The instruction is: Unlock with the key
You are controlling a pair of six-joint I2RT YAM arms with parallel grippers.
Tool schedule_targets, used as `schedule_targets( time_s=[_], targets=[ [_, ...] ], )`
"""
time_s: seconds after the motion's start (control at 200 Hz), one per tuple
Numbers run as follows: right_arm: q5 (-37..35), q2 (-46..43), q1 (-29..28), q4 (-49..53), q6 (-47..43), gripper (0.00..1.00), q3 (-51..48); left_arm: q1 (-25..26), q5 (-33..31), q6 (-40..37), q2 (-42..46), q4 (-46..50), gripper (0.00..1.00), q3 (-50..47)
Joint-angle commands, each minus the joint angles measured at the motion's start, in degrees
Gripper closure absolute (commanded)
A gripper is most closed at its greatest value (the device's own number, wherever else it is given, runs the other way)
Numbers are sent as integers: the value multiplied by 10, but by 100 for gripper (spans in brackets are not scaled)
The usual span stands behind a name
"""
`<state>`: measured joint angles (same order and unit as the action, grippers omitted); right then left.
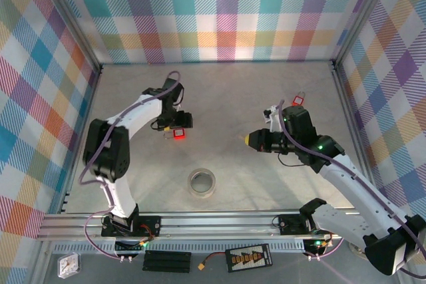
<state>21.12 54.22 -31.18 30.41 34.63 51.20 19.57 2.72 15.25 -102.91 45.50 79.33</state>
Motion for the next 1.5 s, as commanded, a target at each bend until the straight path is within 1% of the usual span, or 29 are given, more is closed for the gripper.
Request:
schedule_targets(
  time_s=[0.0,0.065,0.115,0.18,0.24,0.28,0.375,0.445,0.51,0.625,0.695,0.805,0.885,0.935,1.035,1.12,1.315,1.495],
  targets=[
    [-8,-18,1,14,-15,100,-5,-5,-22,-8,61,46,16,16],
    [-9,-22,2,18,-16,100,-6,-4,-55,-41,63,69,15,23],
    [-9,-25,2,18,-15,100,-6,-4,-54,-80,59,79,16,26],
    [-9,-27,2,18,-15,100,-6,-3,-44,-156,47,89,16,29],
    [-7,-27,2,18,-13,100,-6,1,-39,-239,32,108,19,39],
    [-5,-27,2,16,-12,100,-6,3,-36,-280,33,99,19,33],
    [-1,-25,2,14,-11,100,-5,7,17,-339,44,63,19,14],
    [1,-25,2,17,-13,100,-3,12,9,-388,36,55,20,10],
    [2,-26,2,19,-16,100,-2,14,27,-435,30,61,21,13],
    [5,-24,2,20,-17,100,-3,14,63,-514,37,27,20,-17],
    [9,-21,2,21,-18,100,-2,13,59,-557,30,12,20,-26],
    [9,-24,2,26,-22,100,-3,10,51,-623,6,24,20,-20],
    [8,-27,2,31,-23,100,-5,3,67,-661,-7,18,20,-18],
    [8,-27,2,33,-24,100,-6,4,64,-693,-17,21,20,-14],
    [8,-27,3,36,-27,100,-8,1,67,-716,-48,30,20,3],
    [8,-27,3,37,-26,100,-8,1,51,-735,-67,26,21,5],
    [18,-20,4,31,-24,100,-8,-4,22,-750,-87,-15,20,7],
    [23,-10,4,15,-16,100,-15,-19,23,-759,-98,-30,21,5]
  ],
)
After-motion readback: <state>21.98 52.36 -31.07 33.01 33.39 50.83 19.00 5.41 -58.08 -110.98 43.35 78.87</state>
